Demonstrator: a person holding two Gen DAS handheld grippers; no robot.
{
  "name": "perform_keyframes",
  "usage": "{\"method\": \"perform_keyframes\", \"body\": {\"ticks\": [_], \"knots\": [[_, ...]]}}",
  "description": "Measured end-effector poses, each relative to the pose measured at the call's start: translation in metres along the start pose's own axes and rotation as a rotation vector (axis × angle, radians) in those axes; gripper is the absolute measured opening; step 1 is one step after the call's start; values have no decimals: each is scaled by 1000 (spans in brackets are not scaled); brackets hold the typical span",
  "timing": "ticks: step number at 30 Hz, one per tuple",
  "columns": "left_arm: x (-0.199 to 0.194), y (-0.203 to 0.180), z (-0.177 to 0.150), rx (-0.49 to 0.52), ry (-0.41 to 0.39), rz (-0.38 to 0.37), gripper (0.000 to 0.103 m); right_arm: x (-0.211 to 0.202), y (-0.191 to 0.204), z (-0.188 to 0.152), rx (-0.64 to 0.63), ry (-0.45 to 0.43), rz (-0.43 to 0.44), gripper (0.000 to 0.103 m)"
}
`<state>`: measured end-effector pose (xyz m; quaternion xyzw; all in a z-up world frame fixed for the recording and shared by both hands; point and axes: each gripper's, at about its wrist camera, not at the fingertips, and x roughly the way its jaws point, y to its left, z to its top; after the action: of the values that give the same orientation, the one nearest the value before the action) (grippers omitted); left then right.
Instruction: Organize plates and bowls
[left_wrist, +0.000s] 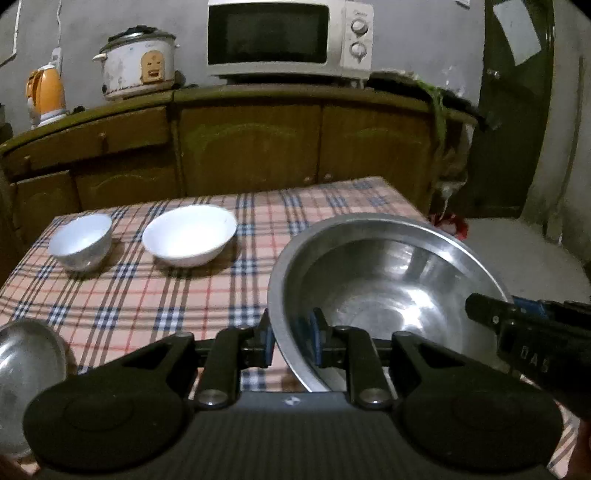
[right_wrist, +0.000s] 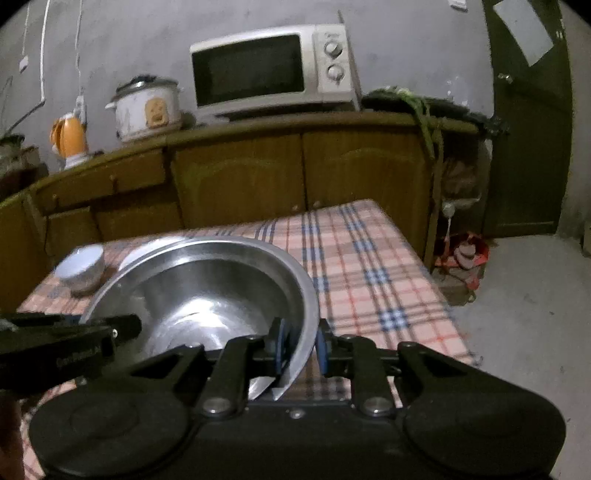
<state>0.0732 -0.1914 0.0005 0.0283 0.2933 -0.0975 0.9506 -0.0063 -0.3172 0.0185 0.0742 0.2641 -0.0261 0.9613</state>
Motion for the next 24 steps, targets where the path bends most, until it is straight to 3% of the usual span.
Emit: {"method": "perform_keyframes", "body": {"ticks": [13, 24], "knots": [[29, 21, -46, -4, 98, 16, 20, 38, 15, -53, 13, 115, 9, 24], [43, 26, -66, -19, 133, 8, 20, 53, 18, -66, 12, 160, -5, 24]]}}
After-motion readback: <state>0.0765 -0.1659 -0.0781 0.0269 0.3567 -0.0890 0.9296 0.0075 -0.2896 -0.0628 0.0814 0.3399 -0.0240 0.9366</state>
